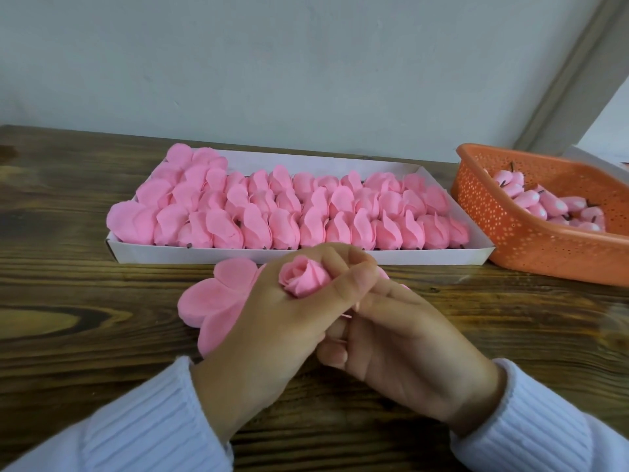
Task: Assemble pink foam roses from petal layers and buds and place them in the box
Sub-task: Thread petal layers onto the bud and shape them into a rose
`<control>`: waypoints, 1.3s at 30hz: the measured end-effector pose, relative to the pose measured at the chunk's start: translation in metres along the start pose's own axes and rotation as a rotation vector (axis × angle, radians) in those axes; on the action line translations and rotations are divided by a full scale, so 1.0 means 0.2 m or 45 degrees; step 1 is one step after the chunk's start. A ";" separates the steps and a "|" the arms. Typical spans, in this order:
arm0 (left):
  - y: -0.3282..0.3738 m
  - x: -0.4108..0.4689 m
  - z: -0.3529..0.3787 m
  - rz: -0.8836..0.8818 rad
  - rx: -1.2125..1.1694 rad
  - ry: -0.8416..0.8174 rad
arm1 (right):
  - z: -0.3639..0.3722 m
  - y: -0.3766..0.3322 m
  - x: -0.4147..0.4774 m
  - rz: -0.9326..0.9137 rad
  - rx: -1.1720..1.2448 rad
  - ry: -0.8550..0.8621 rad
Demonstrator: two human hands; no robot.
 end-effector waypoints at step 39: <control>0.10 -0.01 0.04 0.250 0.273 -0.106 | 0.03 -0.03 0.00 0.024 0.019 -0.142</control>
Point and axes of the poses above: each hand's wrist, its own x-axis towards the middle knuckle, its own z-axis out of the palm, y = z × x, the point moved 10 cm from there along x, towards the middle knuckle, and after that the axes turned 8 degrees about -x, right-handed, at the moved point
